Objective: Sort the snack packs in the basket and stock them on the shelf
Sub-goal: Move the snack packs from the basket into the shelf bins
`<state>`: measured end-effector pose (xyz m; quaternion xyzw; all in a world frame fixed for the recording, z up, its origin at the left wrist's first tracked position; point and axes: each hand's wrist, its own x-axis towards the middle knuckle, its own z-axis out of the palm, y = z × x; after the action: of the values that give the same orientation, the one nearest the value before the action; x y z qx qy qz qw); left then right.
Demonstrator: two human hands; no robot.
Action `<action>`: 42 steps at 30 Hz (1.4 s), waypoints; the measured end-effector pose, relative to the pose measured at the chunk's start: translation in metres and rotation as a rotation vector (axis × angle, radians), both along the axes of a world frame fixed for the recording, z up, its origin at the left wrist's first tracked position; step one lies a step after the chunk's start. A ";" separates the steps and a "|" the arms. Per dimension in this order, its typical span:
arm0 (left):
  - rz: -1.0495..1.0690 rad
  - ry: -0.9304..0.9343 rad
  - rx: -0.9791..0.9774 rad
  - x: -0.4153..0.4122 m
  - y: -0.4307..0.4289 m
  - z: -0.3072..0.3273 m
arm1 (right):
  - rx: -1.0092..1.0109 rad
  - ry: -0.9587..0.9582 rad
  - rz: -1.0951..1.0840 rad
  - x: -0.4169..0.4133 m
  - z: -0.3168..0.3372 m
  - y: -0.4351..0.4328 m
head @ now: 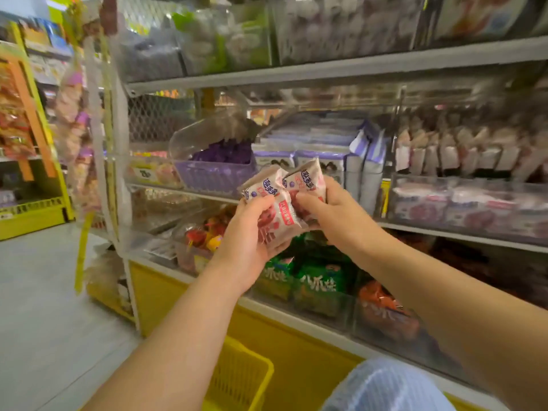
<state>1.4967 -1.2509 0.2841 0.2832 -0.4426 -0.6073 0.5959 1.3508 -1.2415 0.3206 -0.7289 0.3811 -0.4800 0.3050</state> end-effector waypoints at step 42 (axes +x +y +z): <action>-0.220 -0.020 -0.165 -0.122 -0.031 0.051 | -0.347 1.421 -0.606 -0.190 0.086 -0.038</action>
<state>1.3752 -1.2822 0.3347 0.1890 -0.5253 -0.6278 0.5424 1.1605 -1.2799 0.4063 -0.7625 0.5862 -0.0144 -0.2733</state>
